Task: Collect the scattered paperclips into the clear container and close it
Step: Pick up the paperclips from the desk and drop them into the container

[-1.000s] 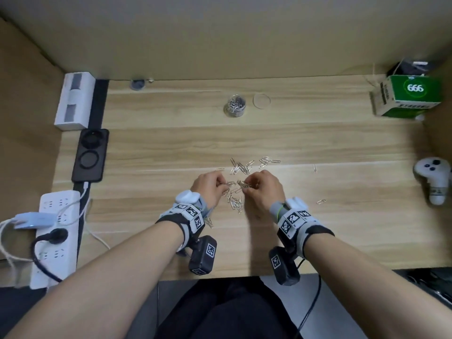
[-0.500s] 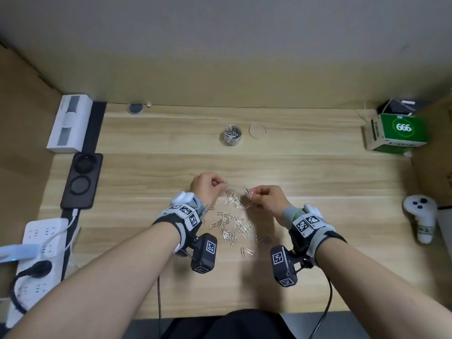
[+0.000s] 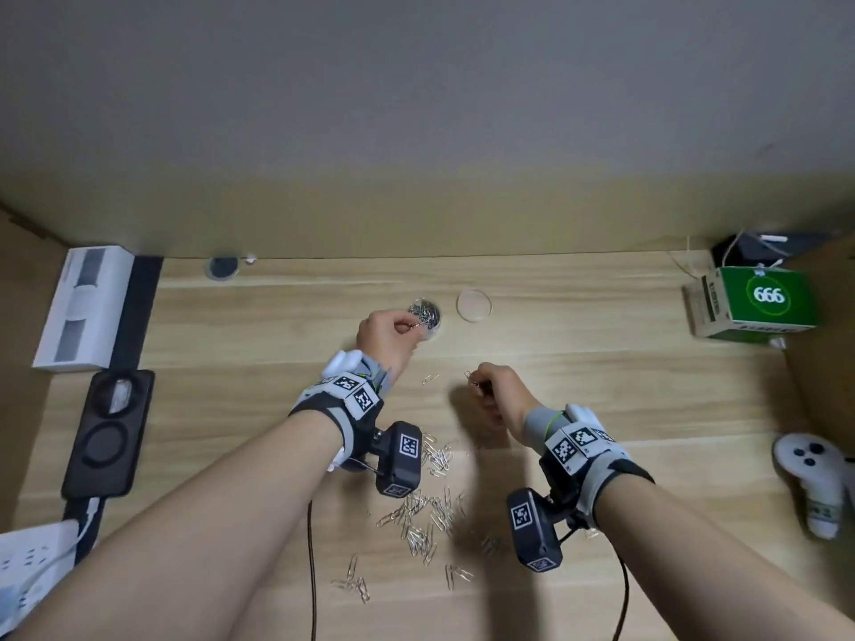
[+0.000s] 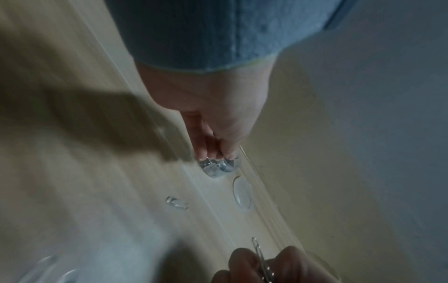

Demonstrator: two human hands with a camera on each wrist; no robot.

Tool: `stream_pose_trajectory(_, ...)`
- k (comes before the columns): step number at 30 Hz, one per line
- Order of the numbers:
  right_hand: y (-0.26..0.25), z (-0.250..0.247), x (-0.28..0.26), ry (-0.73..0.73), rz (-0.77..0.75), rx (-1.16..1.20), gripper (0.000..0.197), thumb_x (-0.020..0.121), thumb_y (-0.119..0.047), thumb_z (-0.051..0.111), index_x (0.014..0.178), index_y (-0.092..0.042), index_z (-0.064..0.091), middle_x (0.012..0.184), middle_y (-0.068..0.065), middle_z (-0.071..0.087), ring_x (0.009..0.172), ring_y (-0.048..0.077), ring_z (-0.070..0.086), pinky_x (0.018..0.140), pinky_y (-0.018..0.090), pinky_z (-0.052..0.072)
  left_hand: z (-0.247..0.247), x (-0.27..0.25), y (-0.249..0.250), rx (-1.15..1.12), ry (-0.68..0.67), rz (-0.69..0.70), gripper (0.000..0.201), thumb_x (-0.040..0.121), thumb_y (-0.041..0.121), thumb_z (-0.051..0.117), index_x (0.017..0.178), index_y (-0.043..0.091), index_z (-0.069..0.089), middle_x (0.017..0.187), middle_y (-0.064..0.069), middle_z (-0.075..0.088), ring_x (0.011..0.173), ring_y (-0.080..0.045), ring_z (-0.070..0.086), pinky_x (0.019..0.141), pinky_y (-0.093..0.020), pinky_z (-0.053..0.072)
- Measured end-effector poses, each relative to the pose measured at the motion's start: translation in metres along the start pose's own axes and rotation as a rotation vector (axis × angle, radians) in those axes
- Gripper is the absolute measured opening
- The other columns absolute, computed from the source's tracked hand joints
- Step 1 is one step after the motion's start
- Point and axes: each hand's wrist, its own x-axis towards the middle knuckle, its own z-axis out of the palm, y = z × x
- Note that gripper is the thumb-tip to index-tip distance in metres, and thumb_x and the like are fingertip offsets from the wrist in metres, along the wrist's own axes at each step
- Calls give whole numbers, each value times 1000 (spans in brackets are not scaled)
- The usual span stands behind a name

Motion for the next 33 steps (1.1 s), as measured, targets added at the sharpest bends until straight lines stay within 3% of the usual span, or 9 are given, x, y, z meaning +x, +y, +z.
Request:
stream_pose_trajectory(5, -17, -2, 19, -5, -12, 24, 22, 71, -31, 46, 55, -17, 39, 47, -3, 26, 38, 13, 18, 42, 20, 14, 6, 27, 16, 62, 9, 40, 12, 69, 18, 77, 80, 22, 75, 69, 8, 68, 68, -11, 66, 66, -22, 52)
stream_pose_trajectory(10, -31, -1, 38, 164, -139, 37, 29, 86, -19, 47, 58, -17, 43, 46, -3, 33, 41, 16, 26, 44, 24, 20, 7, 26, 15, 14, 27, 30, 11, 71, 21, 77, 82, 21, 76, 71, 9, 71, 67, -5, 66, 64, -18, 51)
stream_pose_trajectory(13, -44, 9, 50, 215, -209, 44, 33, 86, -20, 53, 55, -20, 42, 47, -3, 33, 44, 16, 26, 41, 23, 21, -2, 24, 11, -30, 102, 21, 7, 78, 25, 72, 79, 19, 75, 72, 6, 73, 65, -9, 68, 64, -22, 54)
stream_pose_trajectory(15, -54, 19, 58, 203, -247, 19, 39, 88, -19, 58, 52, -21, 42, 45, -6, 35, 46, 15, 28, 41, 23, 23, -9, 23, 2, -72, 99, -31, 9, 79, 29, 70, 78, 21, 74, 70, 7, 72, 63, -14, 70, 64, -33, 59)
stream_pose_trajectory(19, -67, 30, 68, 217, -284, -134, 47, 85, -42, 70, 54, -21, 42, 47, -7, 38, 49, 15, 32, 50, 29, 27, -23, 19, -16, -68, 68, -94, 7, 75, 40, 64, 76, 35, 70, 65, 12, 70, 58, -12, 70, 65, -42, 61)
stream_pose_trajectory(23, -75, 33, 70, 305, -321, -205, 55, 89, -53, 62, 56, -10, 52, 50, -4, 40, 54, 17, 37, 56, 32, 32, -34, 17, -24, -77, 77, -134, 8, 78, 32, 66, 72, 31, 71, 66, 9, 71, 58, -14, 70, 64, -43, 61)
stream_pose_trajectory(26, -83, 35, 69, 326, -283, -97, 50, 99, -39, 46, 68, -7, 70, 56, 5, 60, 49, 16, 48, 54, 28, 38, -38, 16, -26, -89, 76, -141, 8, 72, 39, 63, 72, 36, 70, 64, 11, 70, 57, -13, 70, 63, -44, 61)
stream_pose_trajectory(29, -94, 39, 64, 250, -217, 149, 33, 95, -15, 45, 78, 2, 67, 65, 19, 62, 50, 24, 53, 44, 24, 48, -41, 14, -22, -105, 91, -141, 10, 79, 27, 66, 70, 29, 71, 64, 7, 70, 59, -17, 70, 63, -43, 60)
stream_pose_trajectory(33, -100, 42, 61, 255, -174, 289, 22, 87, -2, 53, 70, 2, 66, 70, 16, 62, 64, 28, 63, 70, 35, 63, -42, 12, -18, -110, 96, -127, 9, 83, 21, 67, 76, 20, 72, 68, 4, 71, 61, -19, 70, 62, -41, 60)
